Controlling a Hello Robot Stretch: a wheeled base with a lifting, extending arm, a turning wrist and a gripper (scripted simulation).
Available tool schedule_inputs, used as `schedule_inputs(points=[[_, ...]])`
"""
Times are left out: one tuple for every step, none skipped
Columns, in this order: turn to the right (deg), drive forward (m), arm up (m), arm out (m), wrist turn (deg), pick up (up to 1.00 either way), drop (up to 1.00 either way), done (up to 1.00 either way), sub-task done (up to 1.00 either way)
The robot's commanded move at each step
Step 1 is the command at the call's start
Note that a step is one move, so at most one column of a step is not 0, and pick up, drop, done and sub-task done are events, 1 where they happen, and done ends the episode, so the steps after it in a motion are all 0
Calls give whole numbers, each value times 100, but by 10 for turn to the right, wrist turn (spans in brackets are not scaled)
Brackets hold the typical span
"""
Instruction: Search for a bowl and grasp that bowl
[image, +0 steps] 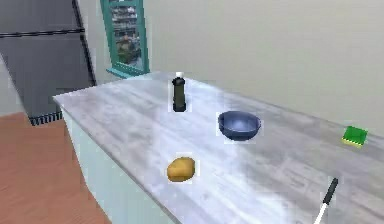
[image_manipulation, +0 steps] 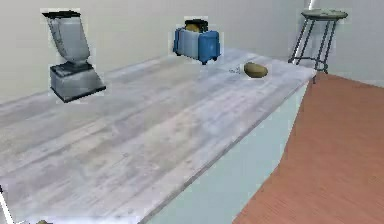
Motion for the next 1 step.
schedule_inputs(points=[[-450,0,0,0,0,0,0,0,0]])
